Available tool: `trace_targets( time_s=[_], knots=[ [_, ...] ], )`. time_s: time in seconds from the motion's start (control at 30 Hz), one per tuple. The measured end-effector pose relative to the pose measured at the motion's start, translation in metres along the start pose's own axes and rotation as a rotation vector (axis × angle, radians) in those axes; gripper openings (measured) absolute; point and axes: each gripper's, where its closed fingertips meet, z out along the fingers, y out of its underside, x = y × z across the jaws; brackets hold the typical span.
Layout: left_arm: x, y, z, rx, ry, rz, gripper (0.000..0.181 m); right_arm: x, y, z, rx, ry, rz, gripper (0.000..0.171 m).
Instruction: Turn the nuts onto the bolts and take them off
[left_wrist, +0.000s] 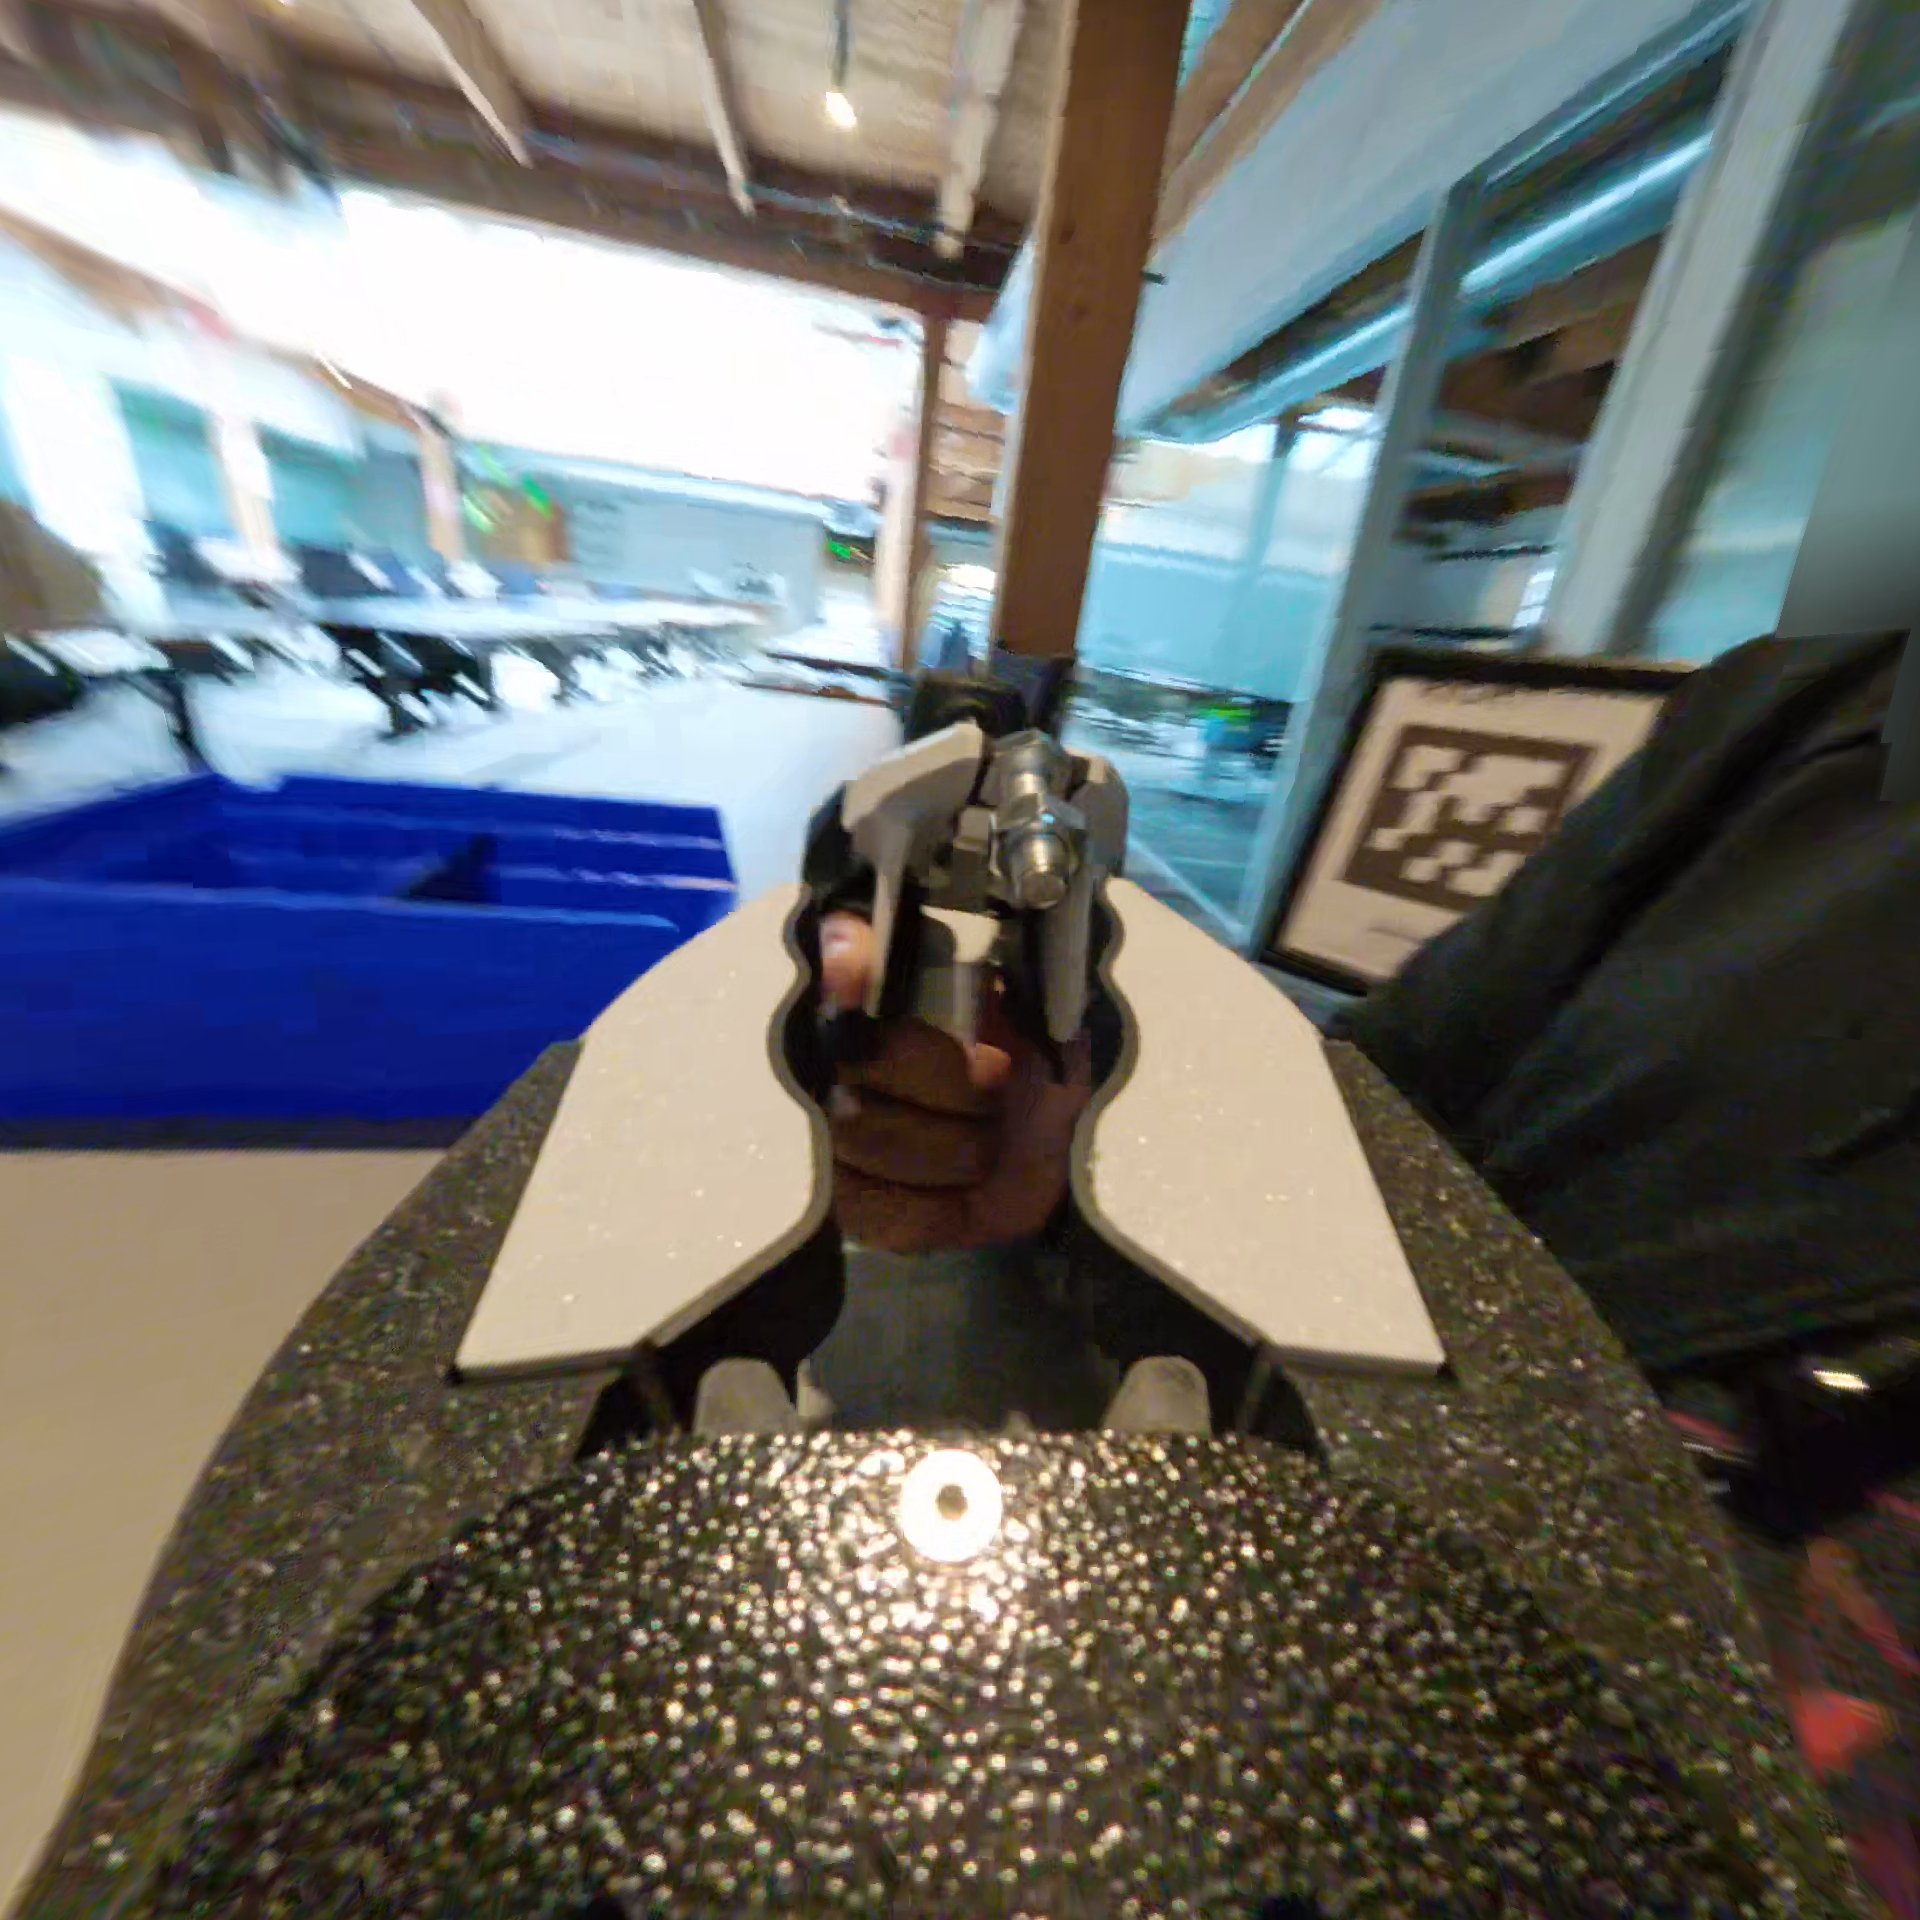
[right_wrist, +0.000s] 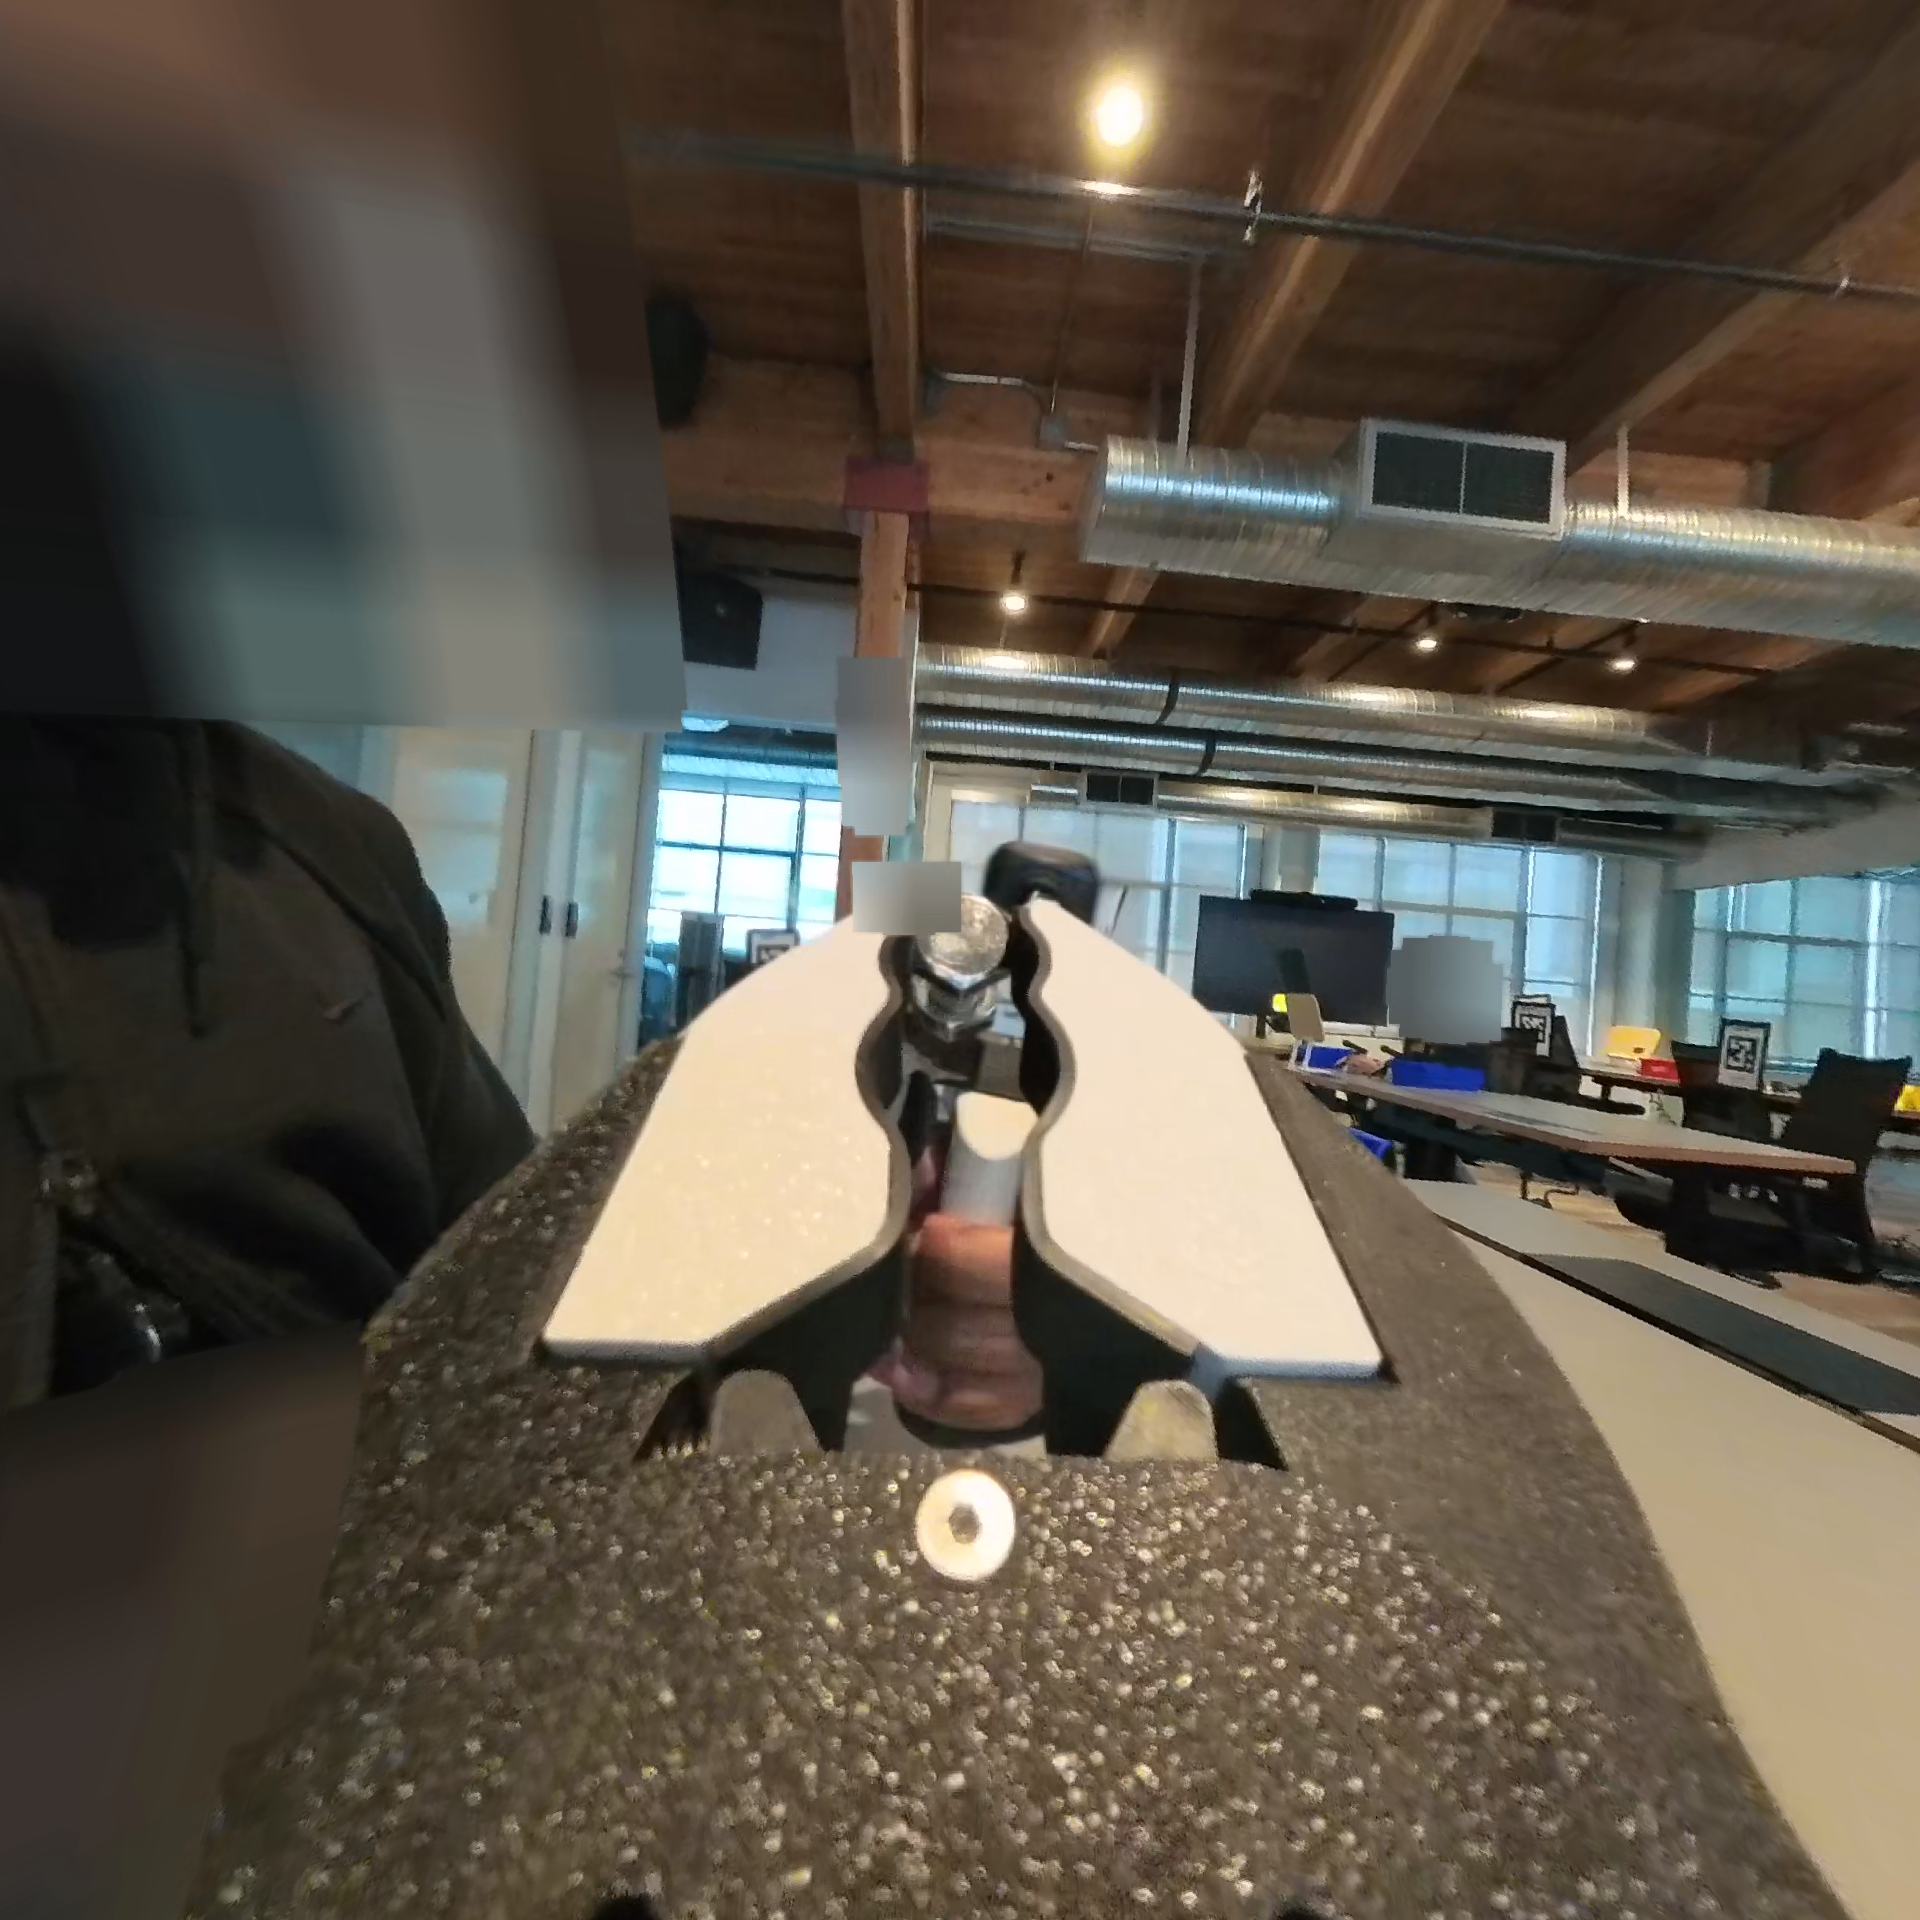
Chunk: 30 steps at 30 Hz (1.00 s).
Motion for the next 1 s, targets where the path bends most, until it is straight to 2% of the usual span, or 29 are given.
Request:
trace_targets(
  time_s=[0.1, 0.27, 0.43, 0.53, 0.6, 0.73, 0.9, 1.0],
  knots=[
    [0.004, -0.009, 0.001, 0.061, -0.080, 0.227, 0.047, 0.003, -0.003, -0.001, 0.035, 0.007, 0.035, 0.017],
    [0.013, -0.010, 0.006, 0.052, -0.151, 0.449, 0.040, 0.003, -0.002, 0.000, 0.041, 0.000, 0.057, 0.017],
    [0.012, -0.003, 0.010, 0.008, -0.216, 0.563, 0.033, 0.001, 0.000, 0.002, 0.040, -0.018, 0.073, 0.017],
    [0.012, -0.004, 0.009, -0.003, -0.251, 0.620, 0.019, -0.001, 0.002, 0.004, 0.033, -0.030, 0.077, 0.017],
    [0.013, -0.004, 0.008, -0.018, -0.249, 0.619, 0.019, -0.003, 0.003, 0.005, 0.023, -0.034, 0.072, 0.017],
    [0.014, 0.000, 0.006, -0.099, -0.159, 0.401, 0.018, -0.003, 0.006, 0.005, -0.003, -0.030, 0.052, 0.017],
    [0.021, 0.007, -0.001, -0.205, 0.024, -0.185, 0.018, -0.003, 0.014, 0.006, -0.078, -0.019, 0.004, 0.017],
    [0.023, 0.007, -0.007, -0.175, 0.099, -0.386, 0.018, -0.005, 0.021, 0.009, -0.123, -0.016, -0.031, 0.017]
  ],
)
